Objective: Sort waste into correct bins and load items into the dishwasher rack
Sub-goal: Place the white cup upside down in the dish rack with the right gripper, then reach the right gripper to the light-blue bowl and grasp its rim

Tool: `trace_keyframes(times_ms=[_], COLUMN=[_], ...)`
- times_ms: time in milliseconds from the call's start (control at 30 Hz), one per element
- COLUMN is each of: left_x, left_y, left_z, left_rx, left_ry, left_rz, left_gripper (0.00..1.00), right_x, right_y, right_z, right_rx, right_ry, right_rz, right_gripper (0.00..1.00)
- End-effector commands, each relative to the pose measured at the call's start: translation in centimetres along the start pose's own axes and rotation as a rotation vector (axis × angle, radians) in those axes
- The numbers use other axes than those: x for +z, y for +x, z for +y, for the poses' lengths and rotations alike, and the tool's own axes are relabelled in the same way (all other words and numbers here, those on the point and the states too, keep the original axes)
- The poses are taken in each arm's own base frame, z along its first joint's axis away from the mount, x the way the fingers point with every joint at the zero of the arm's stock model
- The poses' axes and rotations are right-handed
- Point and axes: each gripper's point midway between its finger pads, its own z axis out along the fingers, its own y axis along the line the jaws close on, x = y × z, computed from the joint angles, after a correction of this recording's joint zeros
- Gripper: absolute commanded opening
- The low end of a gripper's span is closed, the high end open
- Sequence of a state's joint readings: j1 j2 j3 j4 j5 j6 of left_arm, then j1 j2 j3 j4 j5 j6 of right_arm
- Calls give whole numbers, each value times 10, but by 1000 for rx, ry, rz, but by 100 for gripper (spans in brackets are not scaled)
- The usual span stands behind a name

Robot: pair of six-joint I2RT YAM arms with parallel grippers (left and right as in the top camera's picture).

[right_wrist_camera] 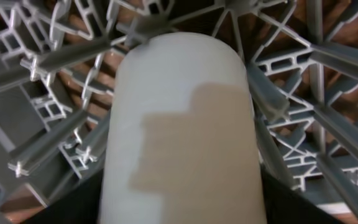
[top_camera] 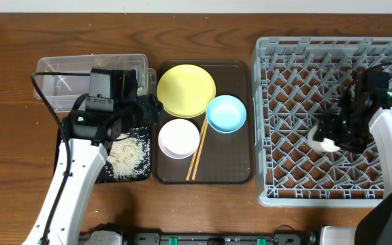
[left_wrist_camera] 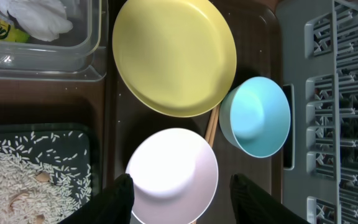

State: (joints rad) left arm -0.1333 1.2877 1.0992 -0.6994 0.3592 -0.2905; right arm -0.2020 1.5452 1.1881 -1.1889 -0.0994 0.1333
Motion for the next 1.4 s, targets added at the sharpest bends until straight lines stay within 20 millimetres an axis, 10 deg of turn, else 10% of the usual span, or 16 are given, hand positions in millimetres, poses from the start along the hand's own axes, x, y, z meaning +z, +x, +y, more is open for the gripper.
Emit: trace_keyframes(times_ms=[0,233,433,667,1033,1367], left_x=[-2,-2,1,30,22,16], left_y=[-3,1,2,13,30,37], left_z=[2,3,-2,-15,35,41], left_rx=[7,3,20,60,12,7], left_ry=[-13,-17,-7,5,-266,-303], left_rz=[-10,4,9,79,123,145], left_gripper=[56,57,58,59,65,66], right_x=[0,-19,-73,-86,-70,17], right_y=[-2,-16,-46,-44,-40,-46], right_z=[-2,20,91,152,259,288], right_rx=[21,-32,-295,-544,-1022,-1149], right_ry=[-12,-125,-409,-465,-313,-212], right_rz=[-9,-76,-313,-421,-643,-540], right_gripper=[85,85,85,84,87,86])
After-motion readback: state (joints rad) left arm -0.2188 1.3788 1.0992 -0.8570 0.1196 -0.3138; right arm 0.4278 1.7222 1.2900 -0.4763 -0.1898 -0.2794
